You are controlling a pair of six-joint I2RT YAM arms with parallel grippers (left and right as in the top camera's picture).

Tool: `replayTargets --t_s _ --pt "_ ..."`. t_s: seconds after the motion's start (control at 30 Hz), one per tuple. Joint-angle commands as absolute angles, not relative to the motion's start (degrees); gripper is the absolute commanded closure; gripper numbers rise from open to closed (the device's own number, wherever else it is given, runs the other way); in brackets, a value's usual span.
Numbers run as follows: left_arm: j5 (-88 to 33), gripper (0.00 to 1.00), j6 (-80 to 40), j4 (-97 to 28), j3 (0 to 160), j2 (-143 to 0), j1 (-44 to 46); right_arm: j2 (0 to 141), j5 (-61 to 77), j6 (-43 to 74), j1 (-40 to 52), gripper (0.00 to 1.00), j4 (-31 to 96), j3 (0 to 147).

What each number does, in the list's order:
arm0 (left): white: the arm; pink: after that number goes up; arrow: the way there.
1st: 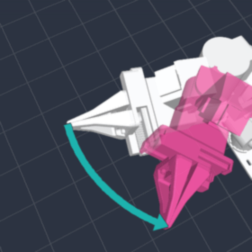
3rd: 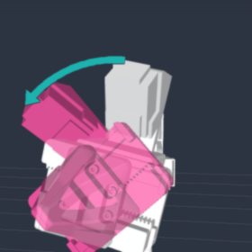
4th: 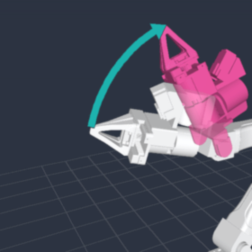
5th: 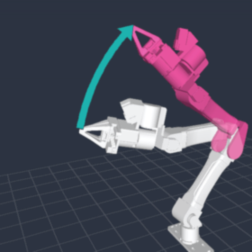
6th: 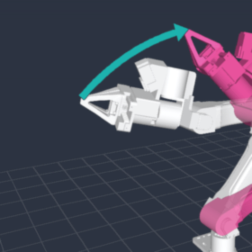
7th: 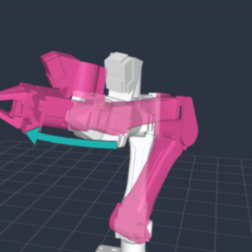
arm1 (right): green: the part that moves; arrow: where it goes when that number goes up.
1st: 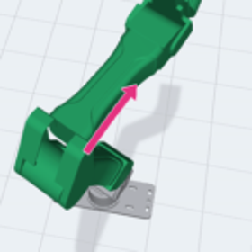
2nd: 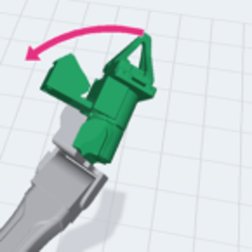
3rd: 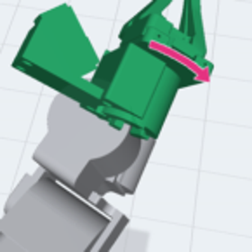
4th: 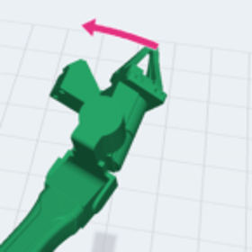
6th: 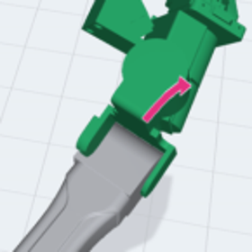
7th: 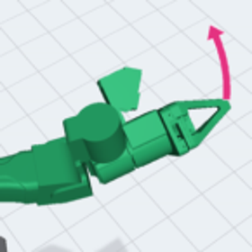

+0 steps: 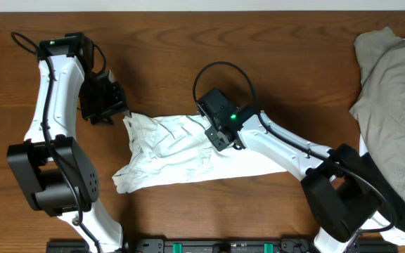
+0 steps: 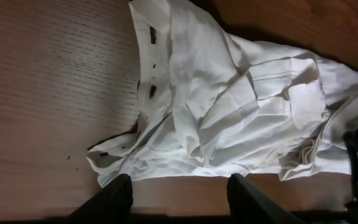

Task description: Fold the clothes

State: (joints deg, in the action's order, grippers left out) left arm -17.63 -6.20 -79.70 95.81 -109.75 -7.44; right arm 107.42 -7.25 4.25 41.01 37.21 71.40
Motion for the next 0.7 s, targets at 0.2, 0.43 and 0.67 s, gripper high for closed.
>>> replayTargets --t_s 0.2,0.43,0.67 --pt "-17.5 0.48 -6.3 -80.0 95.8 -109.8 -7.5 108.0 -7.9 6.4 40.1 0.72 37.0 71.0" --pt "-17.5 0.48 -6.3 -80.0 95.8 -109.8 -7.5 108.0 -2.7 6.4 40.2 0.45 37.0 71.0" --pt "-17.5 0.48 -6.3 -80.0 95.8 -109.8 -7.5 109.6 -2.8 6.4 40.2 0.49 36.9 71.0"
